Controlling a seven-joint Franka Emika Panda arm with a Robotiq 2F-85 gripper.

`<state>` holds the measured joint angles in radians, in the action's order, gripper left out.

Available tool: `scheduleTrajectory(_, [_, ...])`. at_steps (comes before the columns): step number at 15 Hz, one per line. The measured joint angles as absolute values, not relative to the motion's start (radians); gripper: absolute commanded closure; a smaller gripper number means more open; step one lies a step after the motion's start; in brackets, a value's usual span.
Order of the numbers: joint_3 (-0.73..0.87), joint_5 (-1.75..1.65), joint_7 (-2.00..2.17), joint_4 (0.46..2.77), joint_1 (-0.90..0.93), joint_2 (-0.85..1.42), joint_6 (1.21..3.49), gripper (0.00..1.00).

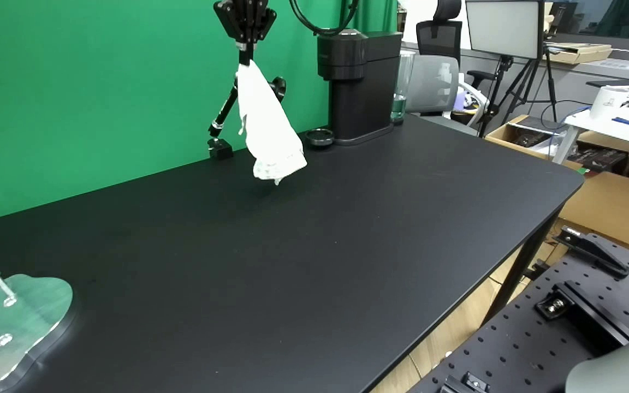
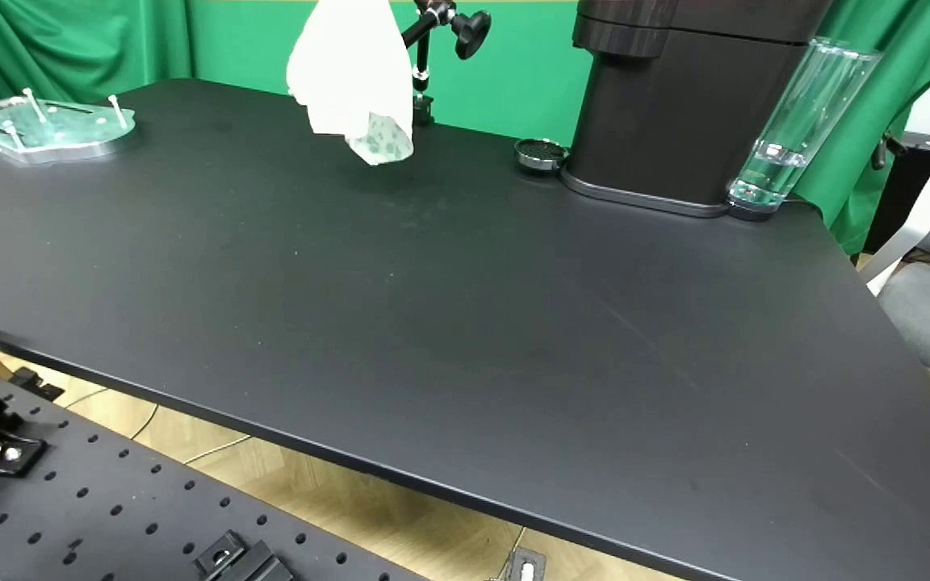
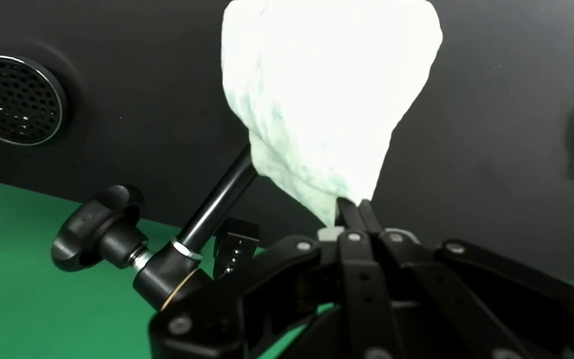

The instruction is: Hang the cloth on the black stand

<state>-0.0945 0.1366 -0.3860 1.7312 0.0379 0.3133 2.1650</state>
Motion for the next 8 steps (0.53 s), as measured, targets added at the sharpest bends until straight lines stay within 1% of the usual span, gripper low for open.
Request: scheduleTrajectory(8, [-0.149, 0.137, -0.374, 1.578, 0.082, 0.516, 2.139, 1.00])
